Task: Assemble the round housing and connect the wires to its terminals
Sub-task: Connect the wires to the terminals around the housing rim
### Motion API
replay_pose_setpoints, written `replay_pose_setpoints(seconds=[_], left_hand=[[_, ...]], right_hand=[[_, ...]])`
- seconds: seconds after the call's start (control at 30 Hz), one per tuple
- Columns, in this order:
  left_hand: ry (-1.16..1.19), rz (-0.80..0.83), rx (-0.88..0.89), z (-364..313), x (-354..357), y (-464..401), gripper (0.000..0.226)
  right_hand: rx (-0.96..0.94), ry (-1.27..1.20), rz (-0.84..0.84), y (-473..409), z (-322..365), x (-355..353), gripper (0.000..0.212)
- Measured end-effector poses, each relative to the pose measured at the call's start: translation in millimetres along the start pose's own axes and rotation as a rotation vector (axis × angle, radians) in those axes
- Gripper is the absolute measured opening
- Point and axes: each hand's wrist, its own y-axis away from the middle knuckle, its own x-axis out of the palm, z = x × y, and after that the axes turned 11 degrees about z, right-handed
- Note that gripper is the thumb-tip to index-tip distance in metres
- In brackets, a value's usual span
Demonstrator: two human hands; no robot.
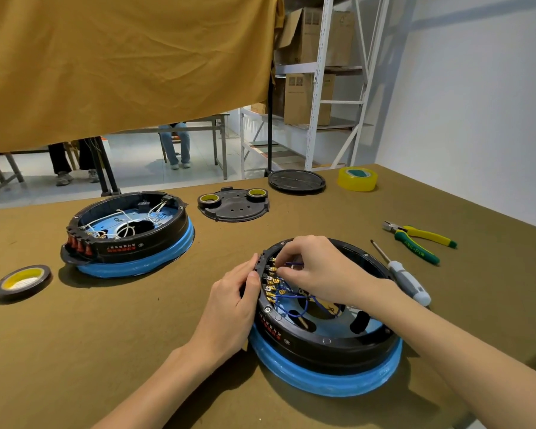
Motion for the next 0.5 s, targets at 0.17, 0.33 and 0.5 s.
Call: replay_pose_setpoints(seconds=[0.17,0.33,0.5], left_hand=[[-0.048,-0.075,0.005,-3.8,-0.9,1.7,0.062],[-0.075,-0.068,0.015,-4.6,-1.9,3.1,0.063],[-0.079,-0.066,0.018,-5.6,-2.4,4.0,0.067]], right_hand=[[-0.028,-0.031,-0.045,-0.6,-6.1,2.9,0.015],[-0.042,0.062,-0.048,-2.0,-4.3,3.0,0.013],[-0.044,0.146,-0.076,-4.3,-1.0,6.5,0.012]])
